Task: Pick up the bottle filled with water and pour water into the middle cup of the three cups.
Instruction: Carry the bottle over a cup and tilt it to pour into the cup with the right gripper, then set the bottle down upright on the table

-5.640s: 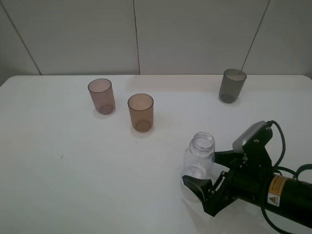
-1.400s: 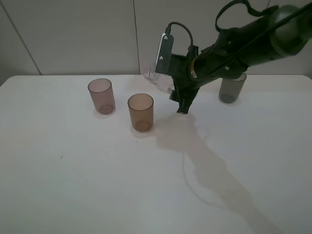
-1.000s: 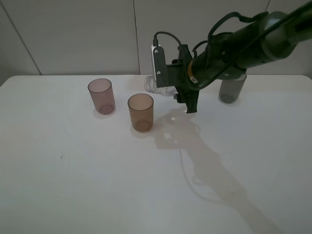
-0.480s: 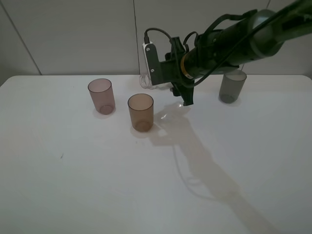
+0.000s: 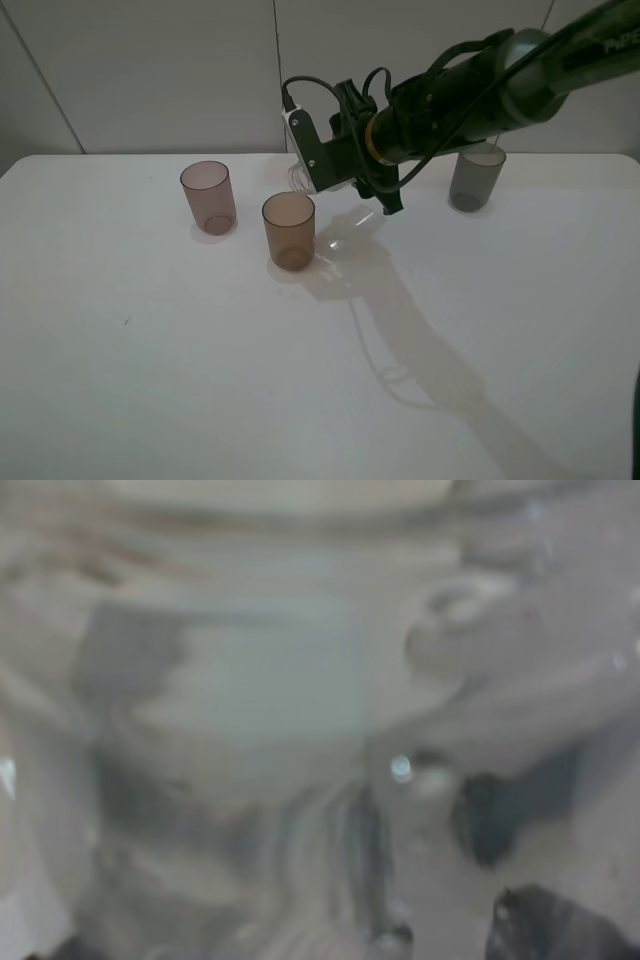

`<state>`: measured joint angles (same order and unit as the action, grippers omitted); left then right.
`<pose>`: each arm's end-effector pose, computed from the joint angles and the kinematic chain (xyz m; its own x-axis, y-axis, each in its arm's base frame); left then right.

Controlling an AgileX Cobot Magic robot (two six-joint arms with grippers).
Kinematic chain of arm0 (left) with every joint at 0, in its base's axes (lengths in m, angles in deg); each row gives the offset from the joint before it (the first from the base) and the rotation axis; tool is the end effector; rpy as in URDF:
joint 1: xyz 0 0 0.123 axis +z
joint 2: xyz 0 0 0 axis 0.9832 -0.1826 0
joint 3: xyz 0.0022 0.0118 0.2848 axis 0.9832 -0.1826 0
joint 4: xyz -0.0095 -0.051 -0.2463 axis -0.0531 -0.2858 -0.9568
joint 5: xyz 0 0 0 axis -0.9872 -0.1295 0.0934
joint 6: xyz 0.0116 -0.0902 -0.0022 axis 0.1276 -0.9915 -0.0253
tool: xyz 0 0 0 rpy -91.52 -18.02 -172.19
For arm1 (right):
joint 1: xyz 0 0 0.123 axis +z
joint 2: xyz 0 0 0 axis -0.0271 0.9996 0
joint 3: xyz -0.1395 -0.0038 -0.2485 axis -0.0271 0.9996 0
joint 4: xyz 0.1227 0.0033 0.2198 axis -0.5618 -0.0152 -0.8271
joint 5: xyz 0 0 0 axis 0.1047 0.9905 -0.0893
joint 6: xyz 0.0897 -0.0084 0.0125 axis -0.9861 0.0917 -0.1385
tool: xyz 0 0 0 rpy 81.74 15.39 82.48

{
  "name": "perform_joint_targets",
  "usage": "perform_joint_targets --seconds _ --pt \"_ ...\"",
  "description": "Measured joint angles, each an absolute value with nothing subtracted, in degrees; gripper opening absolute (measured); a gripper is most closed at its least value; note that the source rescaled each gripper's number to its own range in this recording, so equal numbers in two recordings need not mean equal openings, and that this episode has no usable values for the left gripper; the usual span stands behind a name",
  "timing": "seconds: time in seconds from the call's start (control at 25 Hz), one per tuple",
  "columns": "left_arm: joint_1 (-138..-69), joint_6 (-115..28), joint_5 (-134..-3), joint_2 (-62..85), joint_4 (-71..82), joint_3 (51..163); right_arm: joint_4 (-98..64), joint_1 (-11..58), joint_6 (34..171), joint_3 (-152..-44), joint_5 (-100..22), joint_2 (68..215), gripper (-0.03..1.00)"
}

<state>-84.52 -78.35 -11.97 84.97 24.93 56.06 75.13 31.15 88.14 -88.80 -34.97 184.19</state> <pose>-0.0055 0.0091 0.2786 -0.4401 0.0744 -0.8949 0.0195 0.9971 0.0733 0.3744 0.2157 0.1598 0.4068 -0.8949 0.1832 -0.5331 -0.3954 -0.7479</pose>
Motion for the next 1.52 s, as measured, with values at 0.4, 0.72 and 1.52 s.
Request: perform_joint_targets --seconds 0.4,0.72,1.52 --pt "-84.52 -78.35 -11.97 84.97 24.93 56.06 79.37 31.15 88.09 -88.8 -34.18 184.97 0.0" --pt "-84.52 -78.35 -11.97 84.97 24.93 56.06 81.36 31.66 88.09 -91.0 -32.74 184.97 0.0" --pt "-84.52 -78.35 -11.97 84.97 24.93 56.06 89.96 34.43 88.09 -91.43 -32.43 184.97 0.0"
